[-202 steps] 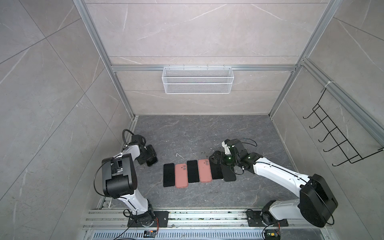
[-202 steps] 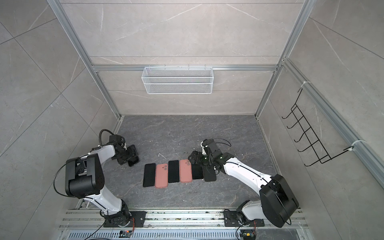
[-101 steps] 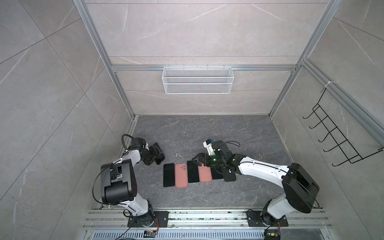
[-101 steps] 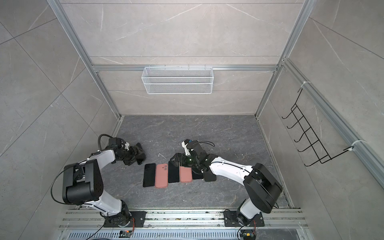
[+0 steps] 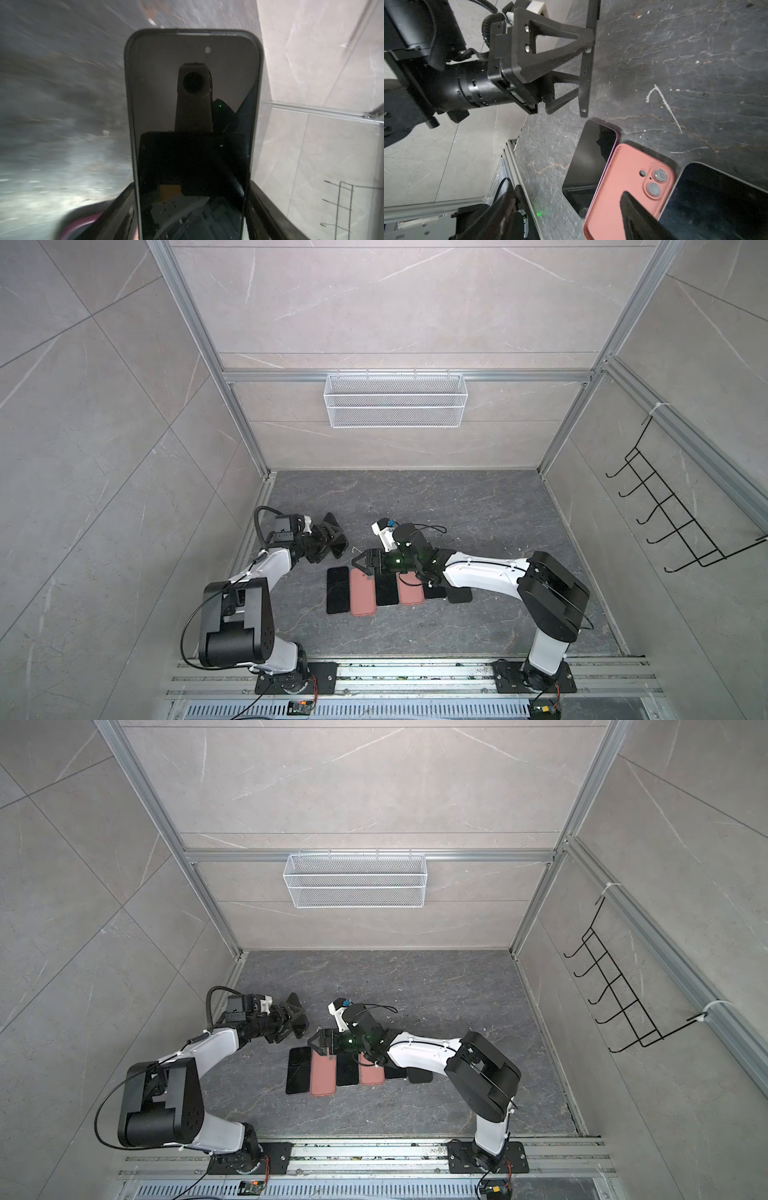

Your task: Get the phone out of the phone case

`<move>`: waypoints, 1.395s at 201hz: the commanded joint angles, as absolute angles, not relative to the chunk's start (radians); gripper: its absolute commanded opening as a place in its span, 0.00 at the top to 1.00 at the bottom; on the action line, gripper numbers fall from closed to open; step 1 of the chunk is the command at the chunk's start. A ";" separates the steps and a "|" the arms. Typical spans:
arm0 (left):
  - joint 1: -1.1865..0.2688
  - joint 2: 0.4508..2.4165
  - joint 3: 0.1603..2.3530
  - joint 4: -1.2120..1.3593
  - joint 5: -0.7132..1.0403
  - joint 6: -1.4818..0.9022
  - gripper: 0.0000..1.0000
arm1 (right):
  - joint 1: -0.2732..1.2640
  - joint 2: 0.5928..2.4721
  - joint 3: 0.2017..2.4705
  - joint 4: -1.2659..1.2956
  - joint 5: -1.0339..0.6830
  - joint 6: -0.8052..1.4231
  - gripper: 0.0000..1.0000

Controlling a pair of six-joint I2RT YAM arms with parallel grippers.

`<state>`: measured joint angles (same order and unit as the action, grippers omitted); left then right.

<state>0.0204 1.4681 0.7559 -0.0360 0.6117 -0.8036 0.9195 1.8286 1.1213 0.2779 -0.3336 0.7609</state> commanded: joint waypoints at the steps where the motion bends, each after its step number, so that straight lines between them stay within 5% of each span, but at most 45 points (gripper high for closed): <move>1: -0.045 1.412 0.767 0.087 0.642 -0.895 0.63 | 0.920 1.858 1.150 0.307 -0.282 0.731 0.22; 135: -0.259 1.379 0.757 0.173 0.565 -0.994 0.66 | 0.916 1.837 1.108 0.279 0.029 0.725 0.51; 215: -0.354 1.393 0.755 0.245 0.538 -1.022 0.66 | 0.913 1.731 1.040 0.308 0.058 0.717 0.92; 231: -0.372 1.389 0.749 0.282 0.538 -1.024 0.57 | 0.912 1.682 1.014 0.285 0.057 0.709 0.98; 254: -0.374 1.347 0.725 0.326 0.517 -1.008 0.25 | 0.884 1.577 0.951 0.268 0.000 0.719 1.00; 280: -0.373 1.286 0.701 0.365 0.464 -0.939 0.12 | 0.797 1.420 0.890 0.234 -0.136 0.727 1.00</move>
